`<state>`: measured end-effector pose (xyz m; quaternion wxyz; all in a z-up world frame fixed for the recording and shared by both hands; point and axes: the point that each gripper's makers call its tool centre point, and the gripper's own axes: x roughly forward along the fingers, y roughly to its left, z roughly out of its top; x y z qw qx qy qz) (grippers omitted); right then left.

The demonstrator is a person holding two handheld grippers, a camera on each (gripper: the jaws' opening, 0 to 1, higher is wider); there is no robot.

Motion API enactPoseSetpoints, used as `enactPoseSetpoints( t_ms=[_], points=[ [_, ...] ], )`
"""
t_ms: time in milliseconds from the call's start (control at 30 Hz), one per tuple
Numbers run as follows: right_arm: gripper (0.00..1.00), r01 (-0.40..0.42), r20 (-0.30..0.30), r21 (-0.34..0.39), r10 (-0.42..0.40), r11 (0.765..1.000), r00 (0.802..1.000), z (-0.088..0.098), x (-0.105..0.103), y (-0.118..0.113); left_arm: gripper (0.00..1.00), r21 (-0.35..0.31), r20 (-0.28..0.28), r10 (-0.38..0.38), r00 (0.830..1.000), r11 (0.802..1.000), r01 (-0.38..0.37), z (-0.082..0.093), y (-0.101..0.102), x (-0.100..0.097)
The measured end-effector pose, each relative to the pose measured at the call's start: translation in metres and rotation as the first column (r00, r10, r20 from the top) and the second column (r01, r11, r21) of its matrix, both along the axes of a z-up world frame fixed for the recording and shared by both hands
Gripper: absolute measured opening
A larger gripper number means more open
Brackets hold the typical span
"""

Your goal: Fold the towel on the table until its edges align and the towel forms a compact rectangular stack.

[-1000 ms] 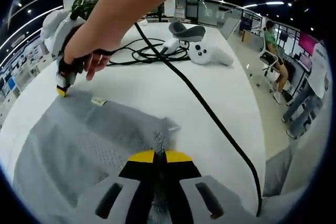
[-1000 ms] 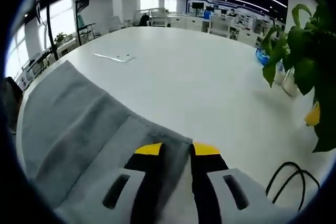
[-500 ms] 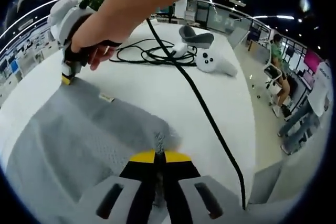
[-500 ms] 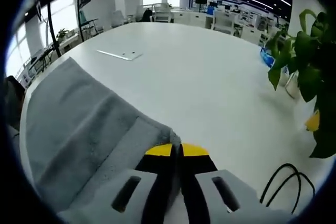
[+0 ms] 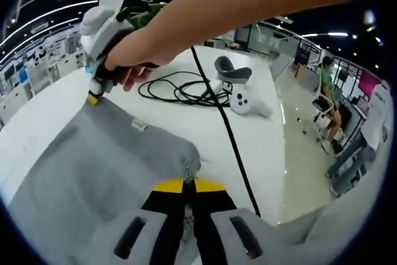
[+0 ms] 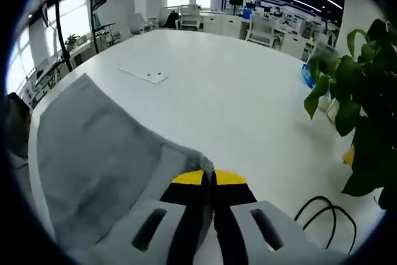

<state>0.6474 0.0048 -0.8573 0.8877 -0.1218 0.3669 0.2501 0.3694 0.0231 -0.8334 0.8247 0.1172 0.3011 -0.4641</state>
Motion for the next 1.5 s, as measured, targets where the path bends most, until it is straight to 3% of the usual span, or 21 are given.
enactPoseSetpoints(
  t_ms=[267,867,1033,1200,1500],
  points=[
    [0.02,0.017,0.005,0.001,-0.017,1.0,1.0,0.026,-0.005,-0.013,0.02,-0.093,0.009,0.027,1.0,0.995,-0.026,0.032,-0.005,-0.001],
    [0.02,0.067,0.019,0.059,-0.068,0.996,0.997,0.082,-0.03,-0.028,0.02,-0.158,0.039,0.002,0.999,0.987,0.004,0.076,-0.022,-0.012],
    [0.02,0.073,0.043,0.061,-0.075,0.995,0.996,0.1,-0.028,-0.034,0.02,-0.222,0.025,0.021,0.999,0.975,-0.015,0.094,-0.029,-0.008],
    [0.02,0.077,0.06,0.059,-0.081,0.995,0.995,0.115,-0.025,-0.038,0.02,-0.247,0.032,0.026,0.999,0.969,-0.017,0.106,-0.031,-0.005],
    [0.02,0.089,0.087,0.082,-0.096,0.993,0.992,0.137,-0.02,-0.029,0.02,-0.294,0.096,0.042,0.994,0.956,-0.012,0.143,-0.022,0.003]
  ],
)
